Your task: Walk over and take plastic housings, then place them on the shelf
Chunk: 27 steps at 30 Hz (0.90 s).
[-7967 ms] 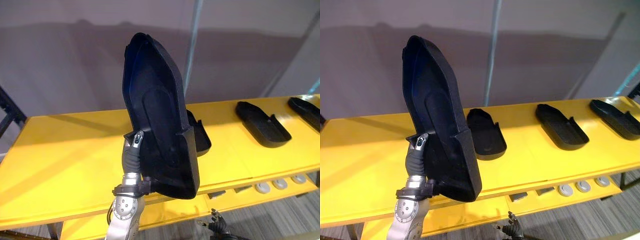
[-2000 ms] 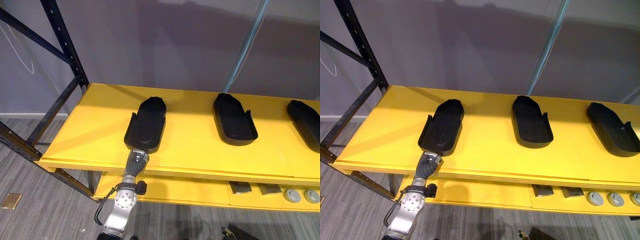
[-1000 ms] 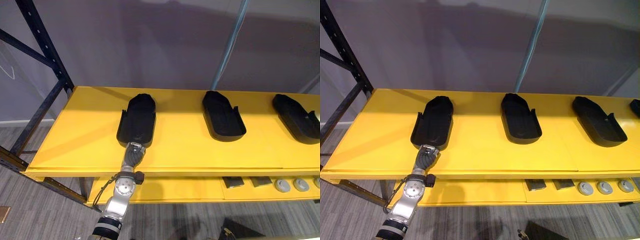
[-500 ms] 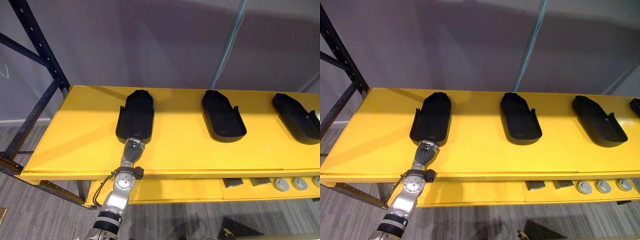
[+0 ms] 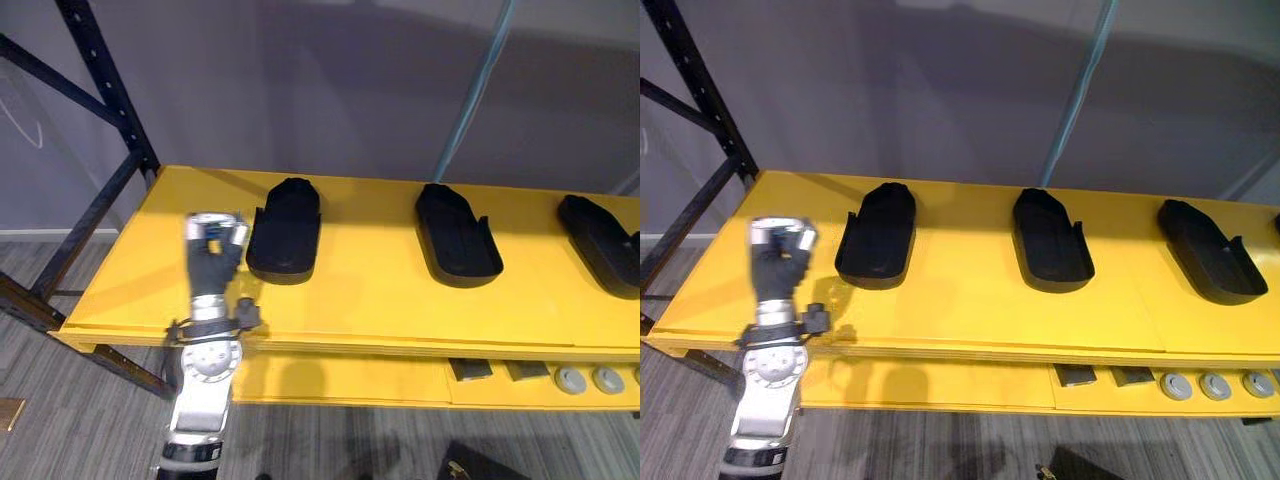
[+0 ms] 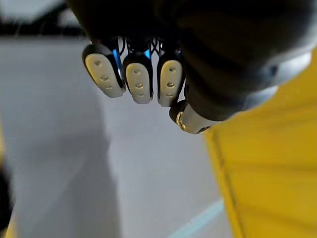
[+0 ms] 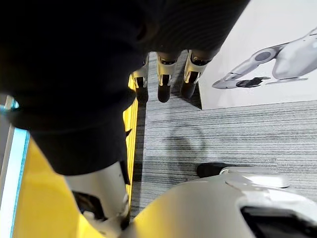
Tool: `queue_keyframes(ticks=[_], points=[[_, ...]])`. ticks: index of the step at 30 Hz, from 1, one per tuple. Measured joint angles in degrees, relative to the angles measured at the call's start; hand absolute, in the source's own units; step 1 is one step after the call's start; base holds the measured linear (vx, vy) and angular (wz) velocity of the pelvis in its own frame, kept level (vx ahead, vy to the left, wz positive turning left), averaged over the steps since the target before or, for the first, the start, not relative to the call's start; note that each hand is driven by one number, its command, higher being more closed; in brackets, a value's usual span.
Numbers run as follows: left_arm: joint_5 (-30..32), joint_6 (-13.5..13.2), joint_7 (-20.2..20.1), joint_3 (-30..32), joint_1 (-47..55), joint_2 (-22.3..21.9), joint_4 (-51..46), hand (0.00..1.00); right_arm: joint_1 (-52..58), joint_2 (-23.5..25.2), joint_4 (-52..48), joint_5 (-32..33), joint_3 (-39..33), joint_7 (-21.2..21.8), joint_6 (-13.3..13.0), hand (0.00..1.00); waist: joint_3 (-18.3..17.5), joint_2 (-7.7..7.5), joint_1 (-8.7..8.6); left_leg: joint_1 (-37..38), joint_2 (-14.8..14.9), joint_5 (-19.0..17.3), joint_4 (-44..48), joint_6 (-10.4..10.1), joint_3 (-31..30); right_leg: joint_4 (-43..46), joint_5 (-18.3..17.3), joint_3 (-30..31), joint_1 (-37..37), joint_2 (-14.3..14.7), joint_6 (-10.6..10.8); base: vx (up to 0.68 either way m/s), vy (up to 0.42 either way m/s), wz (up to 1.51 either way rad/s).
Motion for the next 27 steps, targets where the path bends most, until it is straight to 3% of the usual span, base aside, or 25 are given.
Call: queue_keyframes(ticks=[3, 9, 12, 15, 16, 21, 27], points=[[-2.7, -1.0, 2.9, 9.4, 4.2, 0.0, -0.3, 1.0, 0.0, -0.1, 0.7, 0.0, 0.0, 0.2, 0.0, 0.0, 0.0, 0.02, 1.56, -0.1, 0.0, 0.4, 0.0, 0.0, -1.4, 0.3, -0.2, -1.3, 0.6, 0.1, -0.2, -0.04, 0.0, 0.27], [-8.6, -0.6, 4.4, 18.9, 13.2, -0.1, 7.8, 1.0, 0.4, -0.3, 0.8, -0.1, -0.1, 0.5, 0.0, 0.0, 0.0, -0.03, 3.81, 0.0, -0.1, 0.9, 0.0, 0.3, -2.8, 1.9, -1.3, -2.7, 0.8, -0.1, -0.4, -0.06, 0.001, 0.15], [-11.3, 1.5, 1.4, 18.7, 18.2, -0.1, 15.6, 1.0, 1.2, 0.0, -2.2, -0.4, 0.0, 0.5, 0.2, 0.0, -0.1, -0.07, 4.74, 0.2, -0.2, 1.0, 0.0, 0.4, -2.9, 3.2, -1.9, -3.0, 0.7, -0.3, -0.2, -0.05, 0.006, 0.06], [-12.6, 4.0, -5.6, 16.4, 21.9, -0.1, 24.2, 1.0, 1.3, 0.3, -5.7, -1.3, 0.9, 0.9, 0.5, 0.0, -0.2, -0.27, 4.74, 0.4, -0.5, 0.6, 0.0, 0.6, -2.9, 3.3, -2.4, -3.1, 0.7, -0.8, 0.6, -0.04, 0.023, 0.01], [-12.6, 4.4, -7.2, 15.4, 22.2, -0.1, 26.9, 0.0, 1.2, 0.3, -6.2, -1.3, 1.3, 1.0, 0.7, 0.0, -0.3, -0.39, 4.8, 0.6, -0.7, 0.5, 0.0, 0.6, -2.9, 3.3, -2.5, -3.1, 0.7, -1.0, 0.7, -0.03, 0.036, -0.01], [-11.3, 6.6, -13.3, 9.7, 22.3, -1.2, 43.5, 0.0, 1.0, 1.0, -8.0, -1.3, 2.2, 1.3, 0.9, 0.0, -0.7, -0.85, 4.6, 1.0, -1.8, -0.2, 0.0, 0.9, -2.3, 3.2, -2.9, -2.9, 0.9, -2.1, 1.4, 0.01, 0.044, -0.04], [-9.5, 7.7, -13.0, 8.4, 19.7, -3.0, 57.4, 0.0, -0.2, 1.7, -7.2, -1.3, 2.2, 1.2, 0.9, 0.0, -0.7, -0.85, 4.59, 1.9, -2.7, -0.4, 0.0, 1.0, -2.1, 2.6, -2.8, -2.8, 2.2, -2.8, 1.6, 0.07, 0.031, 0.01]])
